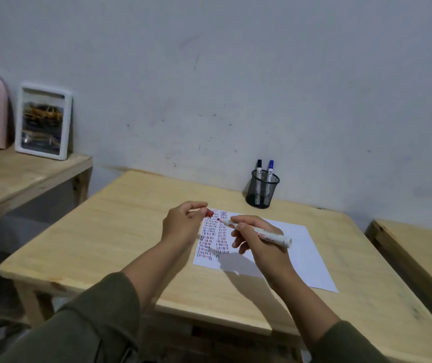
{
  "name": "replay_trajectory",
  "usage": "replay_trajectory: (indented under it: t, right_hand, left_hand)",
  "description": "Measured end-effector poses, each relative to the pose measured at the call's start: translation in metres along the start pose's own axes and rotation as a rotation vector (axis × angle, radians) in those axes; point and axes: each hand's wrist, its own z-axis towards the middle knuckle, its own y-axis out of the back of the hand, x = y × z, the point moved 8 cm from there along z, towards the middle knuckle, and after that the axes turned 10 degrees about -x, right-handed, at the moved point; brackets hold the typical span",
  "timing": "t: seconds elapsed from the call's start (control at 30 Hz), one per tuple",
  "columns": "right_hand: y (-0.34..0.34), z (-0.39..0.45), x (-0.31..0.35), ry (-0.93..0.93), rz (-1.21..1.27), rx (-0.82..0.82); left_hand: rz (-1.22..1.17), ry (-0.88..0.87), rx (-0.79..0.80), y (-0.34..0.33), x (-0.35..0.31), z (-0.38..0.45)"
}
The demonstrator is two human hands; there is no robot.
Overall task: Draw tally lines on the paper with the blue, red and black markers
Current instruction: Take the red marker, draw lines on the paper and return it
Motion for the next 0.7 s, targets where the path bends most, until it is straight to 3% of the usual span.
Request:
replay_trajectory:
  t: [0.33, 0.53, 0.7]
  right_hand:
    - [0.009, 0.001, 0.009, 0.042, 0.0, -0.041]
    - [0.01, 0.001, 0.01, 0.076, -0.04, -0.033]
    - [0.01, -0.003, 0.016, 0.149, -0.083, -0.009]
  left_hand:
    - [-0.176, 0.185, 0.108, -0.015, -0.004, -0.017]
    - [-0.166, 0.199, 0.235, -0.029, -0.007, -0.025]
    - [-0.259, 0.331, 0.216, -0.032, -0.002, -0.028]
